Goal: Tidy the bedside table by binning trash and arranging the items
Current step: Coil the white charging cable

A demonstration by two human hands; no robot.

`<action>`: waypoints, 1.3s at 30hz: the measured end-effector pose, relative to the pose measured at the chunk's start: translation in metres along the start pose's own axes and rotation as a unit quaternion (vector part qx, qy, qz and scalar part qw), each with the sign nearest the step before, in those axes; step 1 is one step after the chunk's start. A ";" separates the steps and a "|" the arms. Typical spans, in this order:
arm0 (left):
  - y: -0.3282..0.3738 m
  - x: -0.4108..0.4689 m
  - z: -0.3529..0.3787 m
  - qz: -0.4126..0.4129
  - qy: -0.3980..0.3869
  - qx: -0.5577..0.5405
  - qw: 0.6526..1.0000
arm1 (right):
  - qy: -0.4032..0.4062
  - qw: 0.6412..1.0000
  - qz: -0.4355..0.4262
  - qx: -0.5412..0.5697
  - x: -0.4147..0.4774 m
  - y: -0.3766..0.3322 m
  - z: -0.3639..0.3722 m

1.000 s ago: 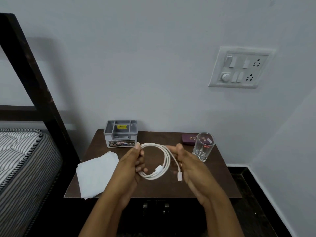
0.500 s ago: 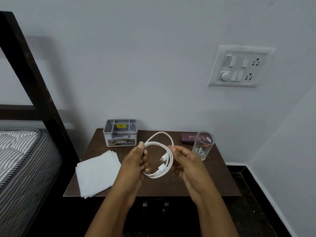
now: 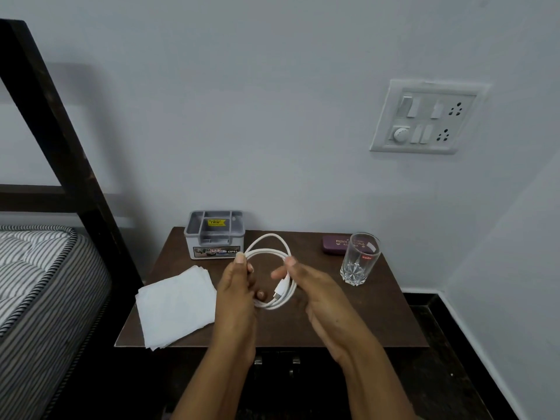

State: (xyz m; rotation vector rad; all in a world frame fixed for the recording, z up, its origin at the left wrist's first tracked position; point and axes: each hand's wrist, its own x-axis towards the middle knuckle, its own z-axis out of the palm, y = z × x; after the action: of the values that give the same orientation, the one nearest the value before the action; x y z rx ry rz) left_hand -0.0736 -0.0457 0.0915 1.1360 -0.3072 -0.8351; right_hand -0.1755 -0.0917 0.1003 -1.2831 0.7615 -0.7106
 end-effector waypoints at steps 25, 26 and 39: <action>-0.010 -0.001 0.008 0.097 0.160 0.017 0.982 | 0.098 0.963 -0.108 -0.228 0.008 0.016 0.033; -0.011 -0.001 0.008 0.103 0.166 0.017 0.981 | 0.112 0.954 -0.128 -0.248 0.007 0.015 0.037; -0.009 0.029 -0.018 -0.030 0.150 -0.286 0.946 | 0.257 0.742 -0.292 -0.546 0.003 0.010 0.059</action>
State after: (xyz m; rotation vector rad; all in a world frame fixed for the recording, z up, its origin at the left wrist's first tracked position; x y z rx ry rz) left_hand -0.0469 -0.0560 0.0703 0.7087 0.2193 -0.7243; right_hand -0.1250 -0.0592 0.0973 -2.5301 1.3449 -1.2291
